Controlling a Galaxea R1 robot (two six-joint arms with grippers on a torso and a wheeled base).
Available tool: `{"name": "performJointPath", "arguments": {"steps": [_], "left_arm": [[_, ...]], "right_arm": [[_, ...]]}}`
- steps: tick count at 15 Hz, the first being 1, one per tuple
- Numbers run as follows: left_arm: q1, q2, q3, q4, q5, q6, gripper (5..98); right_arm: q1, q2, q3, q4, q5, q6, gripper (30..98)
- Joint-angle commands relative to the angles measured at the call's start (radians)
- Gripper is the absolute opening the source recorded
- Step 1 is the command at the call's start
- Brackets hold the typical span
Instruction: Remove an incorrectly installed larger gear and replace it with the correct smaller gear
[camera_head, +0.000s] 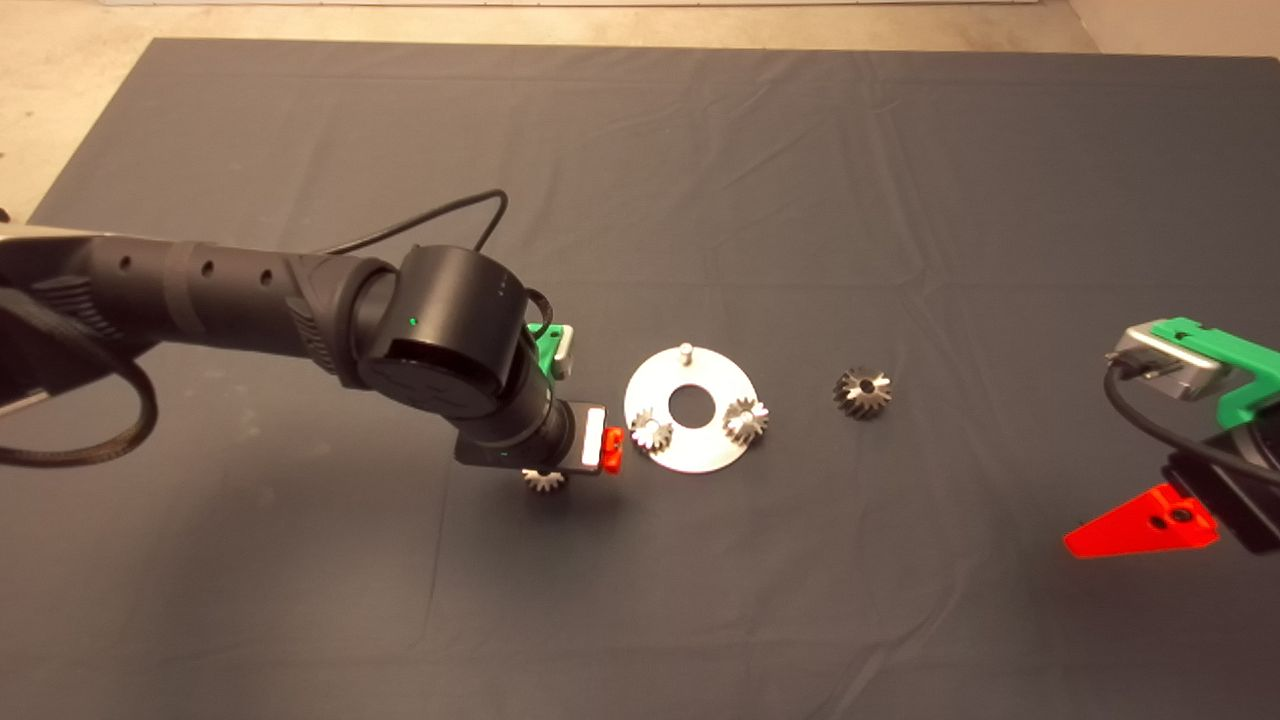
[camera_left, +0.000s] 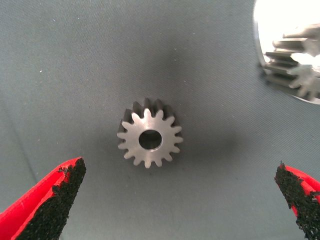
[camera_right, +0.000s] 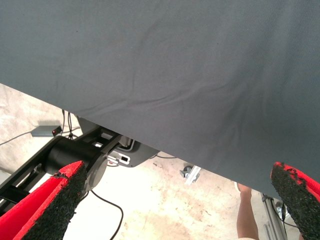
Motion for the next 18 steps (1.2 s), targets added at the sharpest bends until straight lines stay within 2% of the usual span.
{"name": "performJointPath", "arguments": {"steps": [1, 5, 9, 12, 15, 18], "left_arm": [[0.037, -0.004, -0.021, 0.044, 0.133, 0.031, 98.2], [0.040, -0.004, -0.022, 0.057, 0.133, 0.032, 98.2], [0.058, -0.004, -0.030, 0.064, 0.133, 0.037, 98.2], [0.087, -0.002, -0.042, 0.083, 0.133, 0.048, 94.6], [0.087, -0.001, -0.044, 0.092, 0.133, 0.048, 94.6], [0.090, -0.001, -0.058, 0.095, 0.133, 0.051, 89.6]], "right_arm": [[0.022, 0.001, 0.003, 0.032, 0.002, 0.005, 97.7], [0.022, 0.000, 0.004, 0.032, 0.002, 0.005, 97.7], [0.022, -0.002, 0.003, 0.032, 0.002, 0.007, 97.7], [0.022, -0.002, 0.003, 0.032, 0.002, 0.007, 97.7], [0.022, -0.002, 0.003, 0.032, 0.002, 0.007, 97.7], [0.022, -0.002, 0.005, 0.032, 0.002, 0.007, 97.7]]}}
